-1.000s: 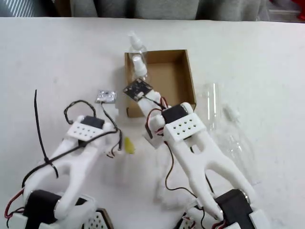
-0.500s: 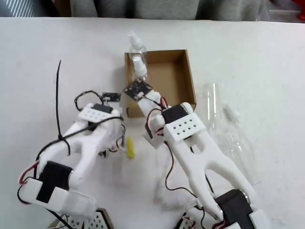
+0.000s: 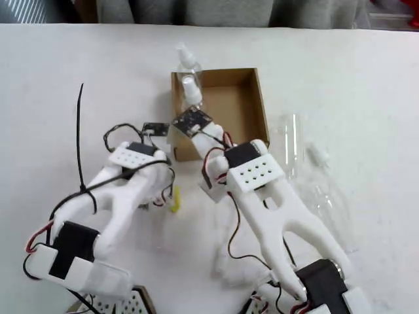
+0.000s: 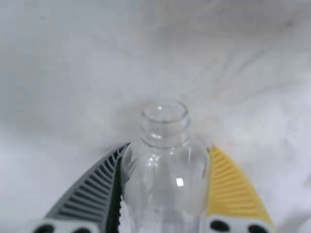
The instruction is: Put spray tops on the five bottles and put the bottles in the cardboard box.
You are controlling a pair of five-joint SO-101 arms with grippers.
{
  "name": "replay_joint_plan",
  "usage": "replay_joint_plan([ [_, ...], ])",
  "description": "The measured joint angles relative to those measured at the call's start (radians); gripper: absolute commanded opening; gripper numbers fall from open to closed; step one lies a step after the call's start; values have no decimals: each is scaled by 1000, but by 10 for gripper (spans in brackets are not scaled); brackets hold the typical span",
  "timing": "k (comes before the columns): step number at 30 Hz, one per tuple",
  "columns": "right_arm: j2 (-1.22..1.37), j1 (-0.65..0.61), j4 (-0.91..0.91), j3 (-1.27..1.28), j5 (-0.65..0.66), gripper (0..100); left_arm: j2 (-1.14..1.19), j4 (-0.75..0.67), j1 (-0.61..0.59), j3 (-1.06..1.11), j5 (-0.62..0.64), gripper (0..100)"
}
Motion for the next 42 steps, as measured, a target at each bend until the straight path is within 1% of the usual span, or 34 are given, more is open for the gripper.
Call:
replay_joint_plan([
  [2,-6,34,43,-25,0,23,0,0,-3,0,-11,21],
  [6,-46,95,143,-49,0,23,-9,0,-40,0,-140,21],
  [8,-54,101,203,-52,0,23,-29,0,-77,0,-184,22],
  [11,-54,98,318,-54,6,23,-41,0,-135,0,-207,22],
  [14,-57,106,407,-54,97,23,-41,-29,-193,2,-210,22],
  [17,-75,101,428,-8,204,23,-41,-37,-219,2,-210,22],
  [20,-106,80,433,83,350,23,-41,-40,-222,2,-210,22],
  [25,-247,83,433,226,658,27,-41,-40,-222,2,-210,22],
  [27,-327,81,434,273,735,28,-41,-40,-224,2,-210,22],
  [31,-493,77,437,344,775,33,-41,-40,-233,2,-210,23],
  [34,-592,57,427,400,779,76,-41,-41,-259,2,-210,23],
  [40,-738,17,232,601,781,117,-41,-43,-313,-2,-210,23],
  [42,-773,12,187,657,801,133,-41,-43,-327,-2,-210,23],
])
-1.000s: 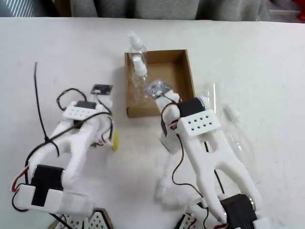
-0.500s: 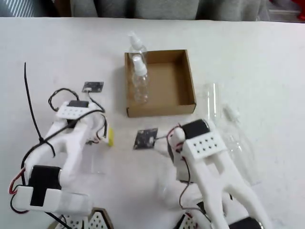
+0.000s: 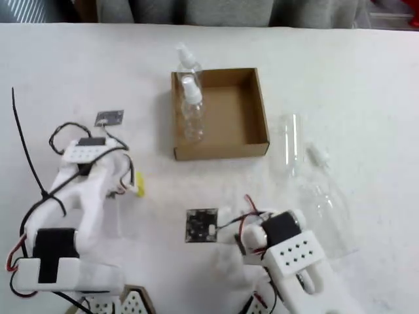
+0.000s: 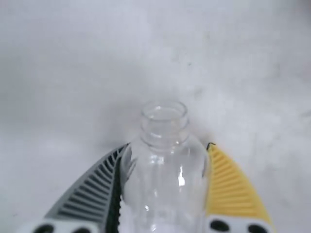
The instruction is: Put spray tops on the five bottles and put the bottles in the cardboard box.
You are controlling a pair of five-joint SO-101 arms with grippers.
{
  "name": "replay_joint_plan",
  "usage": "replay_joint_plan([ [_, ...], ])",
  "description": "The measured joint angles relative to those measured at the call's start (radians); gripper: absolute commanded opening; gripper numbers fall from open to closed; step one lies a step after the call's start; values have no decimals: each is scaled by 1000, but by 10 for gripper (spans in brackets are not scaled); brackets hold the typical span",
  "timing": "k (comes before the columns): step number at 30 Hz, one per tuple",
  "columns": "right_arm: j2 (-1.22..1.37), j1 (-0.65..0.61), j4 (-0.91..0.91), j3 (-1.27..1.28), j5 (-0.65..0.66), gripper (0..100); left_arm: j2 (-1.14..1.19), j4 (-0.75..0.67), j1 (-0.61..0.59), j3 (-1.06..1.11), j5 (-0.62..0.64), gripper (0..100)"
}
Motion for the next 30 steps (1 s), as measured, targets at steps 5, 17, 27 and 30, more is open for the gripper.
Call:
replay_joint_plan([
  [5,-48,-61,31,46,192,247,0,-9,-8,0,0,23],
  [17,-54,-299,52,41,279,261,0,-9,-8,0,0,23],
  [27,-58,-351,-55,133,282,252,0,-9,-8,0,0,23],
  [30,-66,-351,-61,138,282,240,0,-9,-8,0,0,23],
])
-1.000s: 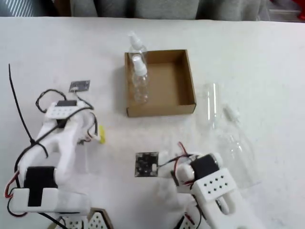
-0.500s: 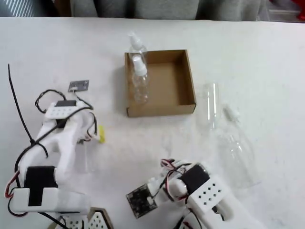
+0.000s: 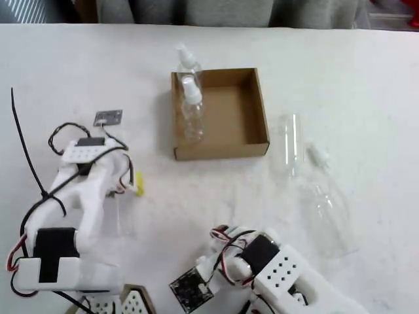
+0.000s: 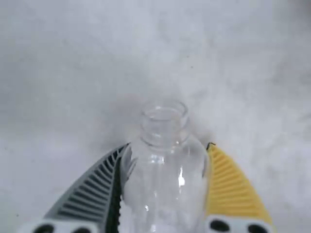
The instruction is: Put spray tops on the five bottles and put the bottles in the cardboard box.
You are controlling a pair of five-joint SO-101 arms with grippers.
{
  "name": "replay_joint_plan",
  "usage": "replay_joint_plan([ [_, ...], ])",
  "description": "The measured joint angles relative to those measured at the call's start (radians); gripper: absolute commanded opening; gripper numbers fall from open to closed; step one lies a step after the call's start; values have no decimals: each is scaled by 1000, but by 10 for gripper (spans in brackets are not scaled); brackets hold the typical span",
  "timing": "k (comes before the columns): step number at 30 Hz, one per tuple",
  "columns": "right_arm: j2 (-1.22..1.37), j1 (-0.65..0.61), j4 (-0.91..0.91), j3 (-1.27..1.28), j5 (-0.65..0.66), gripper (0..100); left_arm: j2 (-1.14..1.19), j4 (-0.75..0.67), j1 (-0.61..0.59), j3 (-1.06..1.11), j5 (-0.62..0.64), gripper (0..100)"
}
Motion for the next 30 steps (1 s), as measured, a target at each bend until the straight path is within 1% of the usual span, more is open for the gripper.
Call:
replay_joint_plan([
  [6,12,0,-6,0,0,242,0,0,0,0,0,23],
  [10,133,5,-66,8,-2,242,0,0,0,0,0,22],
  [13,262,58,-132,-3,-2,241,0,0,0,0,0,22],
  [16,388,78,-158,-60,-2,231,0,0,0,0,0,22],
  [18,450,83,-161,-100,-3,181,0,0,0,0,0,22],
  [22,509,84,-173,-153,-5,15,0,0,0,0,0,22],
  [25,526,86,-170,-180,-63,34,0,0,0,0,0,22],
  [27,528,87,-166,-199,-129,13,0,0,0,0,0,22],
  [30,528,95,-166,-255,-249,16,0,0,0,0,0,22],
])
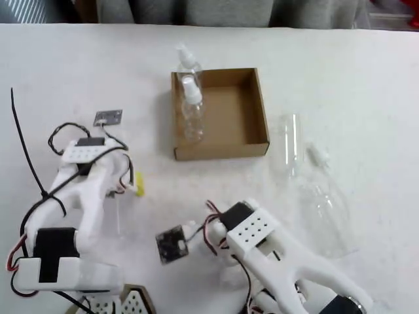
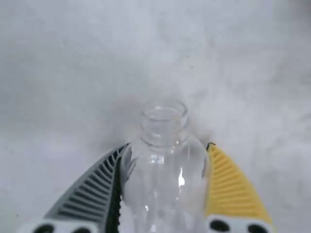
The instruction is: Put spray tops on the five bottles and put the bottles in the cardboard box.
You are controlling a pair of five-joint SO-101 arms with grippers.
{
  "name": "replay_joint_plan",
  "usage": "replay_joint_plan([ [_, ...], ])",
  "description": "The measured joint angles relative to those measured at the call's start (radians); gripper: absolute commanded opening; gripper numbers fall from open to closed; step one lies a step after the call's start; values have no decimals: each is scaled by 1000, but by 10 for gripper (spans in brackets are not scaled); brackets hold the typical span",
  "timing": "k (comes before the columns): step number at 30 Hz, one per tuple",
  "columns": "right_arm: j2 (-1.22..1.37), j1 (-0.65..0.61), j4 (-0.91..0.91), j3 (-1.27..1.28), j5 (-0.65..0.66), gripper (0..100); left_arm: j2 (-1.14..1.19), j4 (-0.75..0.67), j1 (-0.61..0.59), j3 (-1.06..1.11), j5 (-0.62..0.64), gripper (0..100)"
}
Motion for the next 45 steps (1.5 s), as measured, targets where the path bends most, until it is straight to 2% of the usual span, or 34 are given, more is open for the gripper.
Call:
replay_joint_plan([
  [5,2,68,0,-103,-290,16,0,0,0,0,0,22],
  [12,2,311,0,-196,-810,16,0,0,0,0,0,22],
  [15,5,368,0,-198,-948,16,0,0,0,0,0,22],
  [23,5,485,-147,-72,-987,30,0,0,-17,0,0,22],
  [30,6,494,-173,-46,-951,245,0,0,-17,0,0,22],
  [40,6,494,-167,-51,-936,251,0,0,-17,0,0,22],
  [45,6,442,-71,-98,-798,251,0,0,-17,0,0,22],
])
